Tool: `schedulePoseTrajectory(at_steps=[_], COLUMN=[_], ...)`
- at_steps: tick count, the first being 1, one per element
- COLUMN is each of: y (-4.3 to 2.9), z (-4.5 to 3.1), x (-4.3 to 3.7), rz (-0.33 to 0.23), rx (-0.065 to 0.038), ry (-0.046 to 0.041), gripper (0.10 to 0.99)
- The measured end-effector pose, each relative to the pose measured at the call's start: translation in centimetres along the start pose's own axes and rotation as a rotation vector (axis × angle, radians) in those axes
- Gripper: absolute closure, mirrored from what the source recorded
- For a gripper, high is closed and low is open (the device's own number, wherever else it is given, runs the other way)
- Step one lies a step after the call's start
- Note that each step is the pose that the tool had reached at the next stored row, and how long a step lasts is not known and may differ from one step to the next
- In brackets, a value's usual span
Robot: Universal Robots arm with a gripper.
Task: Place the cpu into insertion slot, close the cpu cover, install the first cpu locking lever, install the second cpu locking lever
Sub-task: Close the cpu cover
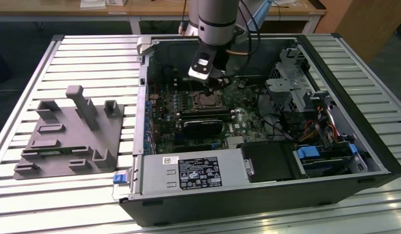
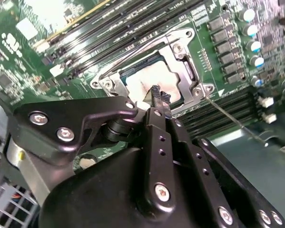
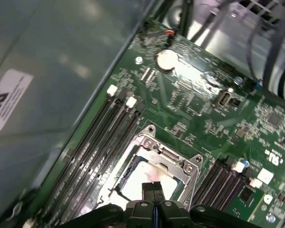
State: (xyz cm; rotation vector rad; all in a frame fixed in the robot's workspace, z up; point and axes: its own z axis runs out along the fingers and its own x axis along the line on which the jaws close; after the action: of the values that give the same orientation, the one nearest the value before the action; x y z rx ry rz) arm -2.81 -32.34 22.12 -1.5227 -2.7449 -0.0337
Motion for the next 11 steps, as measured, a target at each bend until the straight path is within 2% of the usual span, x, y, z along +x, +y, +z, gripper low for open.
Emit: schedulePoseTrajectory(at_steps=[11], y=[0.00], z=[0.02], x=[0.00], rz=[-0.201], rx=[0.003], ry=[0.0035], gripper=[0.980])
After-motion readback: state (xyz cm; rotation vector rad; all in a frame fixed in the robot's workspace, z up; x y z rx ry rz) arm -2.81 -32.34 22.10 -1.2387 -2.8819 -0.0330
